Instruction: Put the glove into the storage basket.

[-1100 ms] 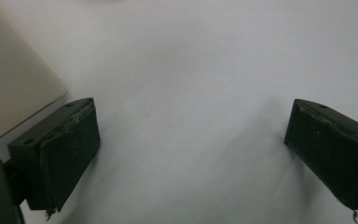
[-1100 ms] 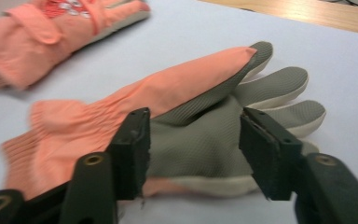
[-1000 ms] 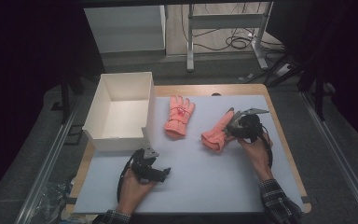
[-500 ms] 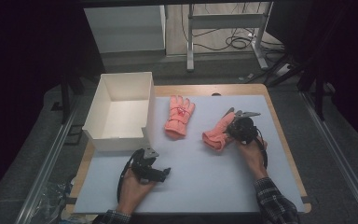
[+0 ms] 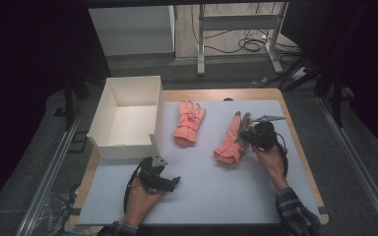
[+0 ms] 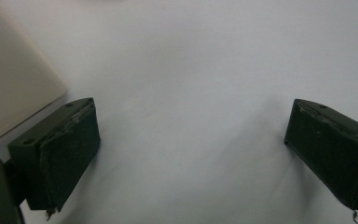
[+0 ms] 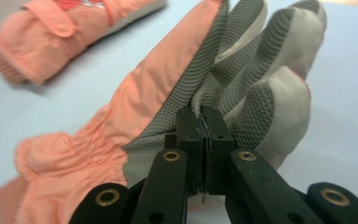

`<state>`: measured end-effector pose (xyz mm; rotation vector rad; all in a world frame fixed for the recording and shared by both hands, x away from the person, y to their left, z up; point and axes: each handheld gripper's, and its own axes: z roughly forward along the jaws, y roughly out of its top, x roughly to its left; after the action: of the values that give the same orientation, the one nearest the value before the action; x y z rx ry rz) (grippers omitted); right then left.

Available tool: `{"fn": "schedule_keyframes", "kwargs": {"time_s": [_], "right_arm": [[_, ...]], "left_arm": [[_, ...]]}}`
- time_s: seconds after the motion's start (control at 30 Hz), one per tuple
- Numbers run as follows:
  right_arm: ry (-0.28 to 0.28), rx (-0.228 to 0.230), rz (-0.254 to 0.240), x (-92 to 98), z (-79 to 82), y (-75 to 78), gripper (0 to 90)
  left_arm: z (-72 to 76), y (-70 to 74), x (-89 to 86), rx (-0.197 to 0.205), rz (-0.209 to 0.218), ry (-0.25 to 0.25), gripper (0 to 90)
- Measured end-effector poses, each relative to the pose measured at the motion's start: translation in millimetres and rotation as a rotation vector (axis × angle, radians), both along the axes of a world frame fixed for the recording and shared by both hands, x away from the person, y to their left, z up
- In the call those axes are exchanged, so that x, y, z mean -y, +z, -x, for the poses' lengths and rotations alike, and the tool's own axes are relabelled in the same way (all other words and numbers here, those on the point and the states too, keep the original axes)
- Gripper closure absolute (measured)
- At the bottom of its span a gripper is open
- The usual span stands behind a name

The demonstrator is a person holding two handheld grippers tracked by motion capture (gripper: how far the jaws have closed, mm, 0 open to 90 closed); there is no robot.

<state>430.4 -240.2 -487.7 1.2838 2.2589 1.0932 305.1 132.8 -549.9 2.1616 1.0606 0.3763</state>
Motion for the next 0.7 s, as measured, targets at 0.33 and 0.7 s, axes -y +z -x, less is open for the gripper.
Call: {"fn": "schedule_keyframes", "kwargs": {"time_s": [0.33,0.7], "right_arm": [[0.170,0.001,-0.058,-8.2,31.4,24.4,87.2],[0.385,-0.057,-0.093,-25.0,68.3,19.7,87.1]], "left_arm": [[0.0,0.0,-0.1,0.000,0.000,0.000,3.3],[-0.1,0.0,-0.2,0.002,-0.002,-0.002,3.3]]}}
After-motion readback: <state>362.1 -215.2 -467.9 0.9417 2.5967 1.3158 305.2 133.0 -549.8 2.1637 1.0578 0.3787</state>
